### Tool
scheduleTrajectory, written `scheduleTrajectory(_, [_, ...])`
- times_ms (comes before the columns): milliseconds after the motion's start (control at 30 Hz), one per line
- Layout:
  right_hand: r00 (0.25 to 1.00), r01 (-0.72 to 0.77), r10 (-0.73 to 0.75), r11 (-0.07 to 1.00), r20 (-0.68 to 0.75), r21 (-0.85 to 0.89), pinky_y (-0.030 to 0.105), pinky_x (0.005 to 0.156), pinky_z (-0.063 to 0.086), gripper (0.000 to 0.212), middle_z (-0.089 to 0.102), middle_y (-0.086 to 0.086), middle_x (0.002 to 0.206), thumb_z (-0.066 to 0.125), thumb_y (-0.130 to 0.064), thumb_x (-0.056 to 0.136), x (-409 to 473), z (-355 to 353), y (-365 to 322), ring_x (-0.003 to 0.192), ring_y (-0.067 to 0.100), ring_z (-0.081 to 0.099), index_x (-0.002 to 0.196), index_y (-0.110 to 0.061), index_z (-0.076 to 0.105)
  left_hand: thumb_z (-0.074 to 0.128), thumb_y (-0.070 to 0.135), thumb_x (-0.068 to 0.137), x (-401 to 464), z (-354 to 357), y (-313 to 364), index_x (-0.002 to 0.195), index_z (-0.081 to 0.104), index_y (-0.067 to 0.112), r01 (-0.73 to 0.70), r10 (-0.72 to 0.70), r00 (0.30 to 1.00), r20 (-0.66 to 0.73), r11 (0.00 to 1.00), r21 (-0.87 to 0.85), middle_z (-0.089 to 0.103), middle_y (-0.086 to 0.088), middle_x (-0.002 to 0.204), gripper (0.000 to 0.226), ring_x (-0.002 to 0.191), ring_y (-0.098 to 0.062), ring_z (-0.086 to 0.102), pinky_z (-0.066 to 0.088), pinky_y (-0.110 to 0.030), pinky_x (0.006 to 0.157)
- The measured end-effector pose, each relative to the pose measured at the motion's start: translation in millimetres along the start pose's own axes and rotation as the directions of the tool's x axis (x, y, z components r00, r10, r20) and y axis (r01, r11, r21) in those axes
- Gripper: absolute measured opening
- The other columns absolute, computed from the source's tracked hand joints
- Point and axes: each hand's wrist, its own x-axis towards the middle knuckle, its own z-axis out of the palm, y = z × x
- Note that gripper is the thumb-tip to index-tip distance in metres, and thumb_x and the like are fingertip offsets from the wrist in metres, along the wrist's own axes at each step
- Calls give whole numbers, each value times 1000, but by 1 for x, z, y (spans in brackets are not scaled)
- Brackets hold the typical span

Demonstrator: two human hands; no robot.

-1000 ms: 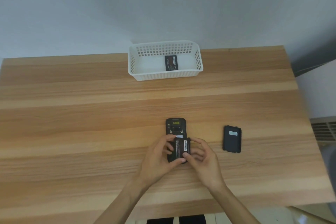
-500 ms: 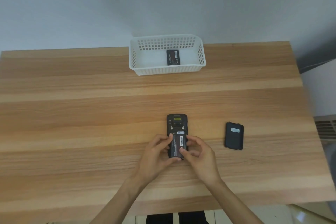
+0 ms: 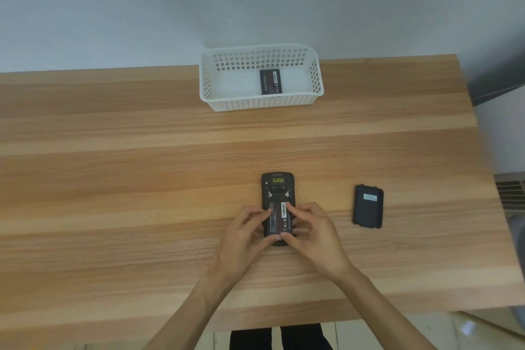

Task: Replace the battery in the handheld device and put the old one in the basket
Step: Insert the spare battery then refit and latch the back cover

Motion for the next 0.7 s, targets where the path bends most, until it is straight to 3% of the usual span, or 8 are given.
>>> scheduleTrajectory(133, [991, 122, -106, 967, 82, -223, 6, 97, 42, 67, 49, -10, 116, 80, -7, 82, 3, -5, 4, 104, 2, 56, 142, -22, 53, 73, 40, 87, -1, 0, -2, 129, 69, 9, 0, 1, 1000, -11, 1000, 30, 63, -2, 125, 53, 100, -11, 65, 61, -30, 85])
scheduleTrajectory(267, [979, 203, -181, 904, 93, -376, 8, 99, 39, 66, 41, -11, 121, 80, -16, 84, 2, -7, 10, 110, 3, 47, 143, -23, 52, 79, 36, 85, 0, 2, -4, 126, 70, 10, -25, 28, 999, -24, 996, 90, 63, -2, 124, 50, 112, -12, 63, 58, -28, 92])
scheduleTrajectory(433, [971, 239, -216, 890, 102, -389, 3, 100, 34, 66, 35, -11, 125, 81, -12, 82, 5, -8, 14, 114, 3, 46, 141, -23, 54, 83, 31, 85, 3, 8, -6, 115, 70, 8, -29, 31, 999, -39, 998, 51, 57, -1, 122, 40, 110, -13, 60, 58, -28, 90])
scheduleTrajectory(700, [966, 260, -226, 847, 130, -463, 17, 92, 51, 44, 29, -12, 126, 69, -15, 93, 6, -7, 11, 107, 2, 45, 135, -19, 56, 88, 19, 79, -2, 22, -5, 109, 76, 7, -10, 7, 986, -167, 1000, -19, 56, -3, 119, 35, 107, -9, 60, 60, -33, 85])
